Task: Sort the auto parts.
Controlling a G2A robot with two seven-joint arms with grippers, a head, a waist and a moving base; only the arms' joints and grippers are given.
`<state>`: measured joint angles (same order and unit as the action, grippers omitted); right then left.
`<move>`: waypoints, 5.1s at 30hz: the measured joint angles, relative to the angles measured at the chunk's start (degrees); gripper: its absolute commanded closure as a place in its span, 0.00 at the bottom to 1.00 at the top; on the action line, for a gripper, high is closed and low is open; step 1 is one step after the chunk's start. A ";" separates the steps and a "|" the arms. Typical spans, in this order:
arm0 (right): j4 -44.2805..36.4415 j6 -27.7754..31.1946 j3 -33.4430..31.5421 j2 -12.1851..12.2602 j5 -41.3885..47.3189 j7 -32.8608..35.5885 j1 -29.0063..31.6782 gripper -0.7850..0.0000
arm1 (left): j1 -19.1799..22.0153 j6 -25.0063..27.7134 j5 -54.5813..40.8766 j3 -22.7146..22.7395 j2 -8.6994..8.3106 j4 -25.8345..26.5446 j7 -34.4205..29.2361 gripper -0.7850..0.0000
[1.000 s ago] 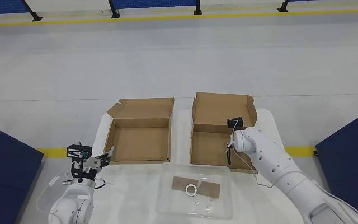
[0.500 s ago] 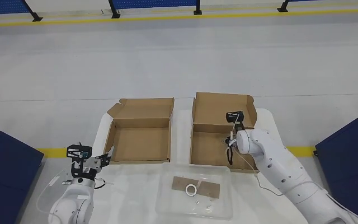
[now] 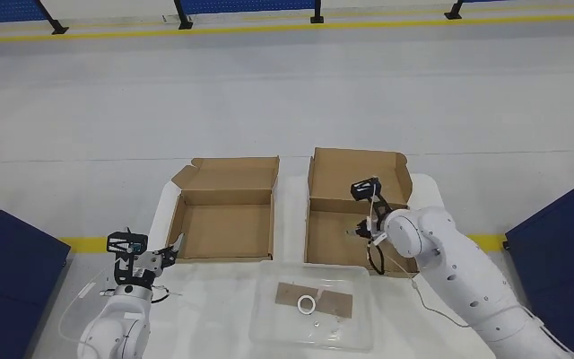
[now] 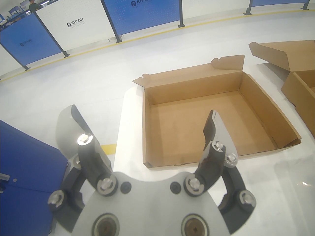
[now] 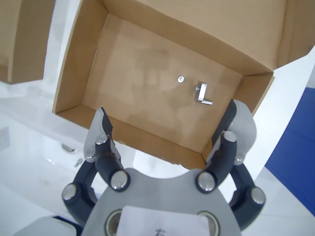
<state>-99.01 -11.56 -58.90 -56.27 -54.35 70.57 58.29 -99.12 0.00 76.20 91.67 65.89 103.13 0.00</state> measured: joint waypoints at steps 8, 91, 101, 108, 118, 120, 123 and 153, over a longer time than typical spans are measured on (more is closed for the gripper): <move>-6.49 4.69 -1.89 0.92 -1.37 4.17 3.54 0.00 | 0.00 0.00 0.00 0.00 0.00 0.00 0.00 0.00; -6.82 32.46 33.38 -1.16 -0.10 6.89 -5.43 0.00 | 0.00 0.00 0.00 0.00 0.00 0.00 0.00 0.00; -6.50 33.14 33.96 -1.35 -0.37 6.08 -5.10 0.00 | 0.00 0.00 0.00 0.00 0.00 0.00 0.00 0.00; -4.53 35.83 35.50 -2.28 -1.10 4.29 -4.93 0.20 | 0.00 0.00 0.00 0.00 0.00 0.00 0.00 0.00; -2.86 36.82 36.63 -3.76 -0.17 4.92 -5.88 0.58 | 0.00 0.00 0.00 0.00 0.00 0.00 0.00 0.00; -2.84 36.98 36.73 -3.92 -0.12 5.36 -5.96 0.60 | 0.00 0.00 0.00 0.00 0.00 0.00 0.00 0.00; -2.54 37.23 36.81 -4.13 0.50 6.07 -6.04 0.62 | 0.00 0.00 0.00 0.00 0.00 0.00 0.00 0.00; 3.85 37.33 39.90 -6.73 5.40 7.47 -8.93 1.00 | 0.00 0.00 0.00 0.00 0.00 0.00 0.00 0.00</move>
<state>-95.16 25.77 -19.00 -63.00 -48.95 78.04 49.37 -99.12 0.00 76.20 91.67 65.89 103.13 0.00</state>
